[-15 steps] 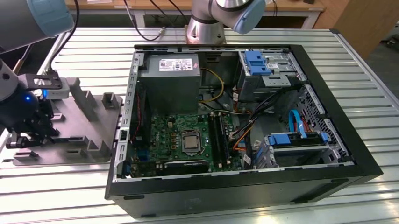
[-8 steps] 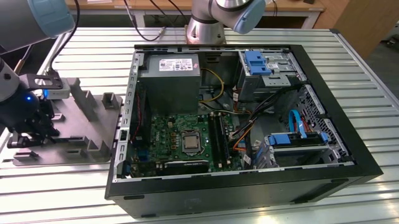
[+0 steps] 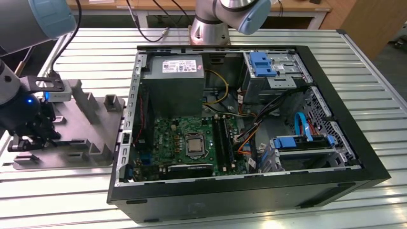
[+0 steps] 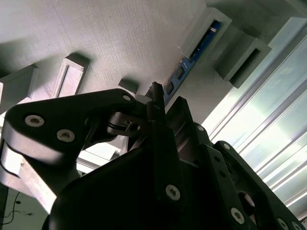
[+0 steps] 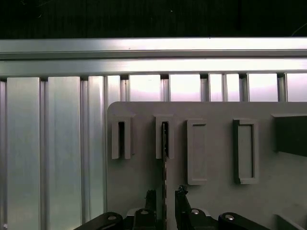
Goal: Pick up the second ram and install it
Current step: 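Pick up the second ram and move it above second insertion slot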
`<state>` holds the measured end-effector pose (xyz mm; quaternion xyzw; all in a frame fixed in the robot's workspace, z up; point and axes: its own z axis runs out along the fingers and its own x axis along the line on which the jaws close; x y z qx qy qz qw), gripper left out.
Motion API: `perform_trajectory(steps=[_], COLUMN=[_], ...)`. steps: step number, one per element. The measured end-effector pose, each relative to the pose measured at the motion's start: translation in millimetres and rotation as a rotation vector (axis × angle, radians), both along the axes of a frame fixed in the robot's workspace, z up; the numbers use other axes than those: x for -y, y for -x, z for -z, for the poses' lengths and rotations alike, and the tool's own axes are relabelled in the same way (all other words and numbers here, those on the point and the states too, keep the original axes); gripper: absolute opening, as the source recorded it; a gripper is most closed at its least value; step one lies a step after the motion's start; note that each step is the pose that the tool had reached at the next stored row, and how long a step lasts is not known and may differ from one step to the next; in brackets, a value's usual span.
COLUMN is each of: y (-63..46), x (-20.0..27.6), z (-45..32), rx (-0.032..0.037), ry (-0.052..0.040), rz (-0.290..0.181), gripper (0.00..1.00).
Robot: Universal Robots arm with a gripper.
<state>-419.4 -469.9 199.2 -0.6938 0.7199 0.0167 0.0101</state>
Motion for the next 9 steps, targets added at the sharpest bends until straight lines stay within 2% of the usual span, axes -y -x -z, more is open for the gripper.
perform_trajectory(steps=[4,5,9], y=[0.0,0.0,0.0], x=[0.0,0.0,0.0], z=[0.0,0.1,0.1], rx=[0.0000,0.0000,0.0000], ry=[0.0000,0.0000,0.0000], rz=[0.000,0.000,0.000], gripper=[0.28,0.21,0.21])
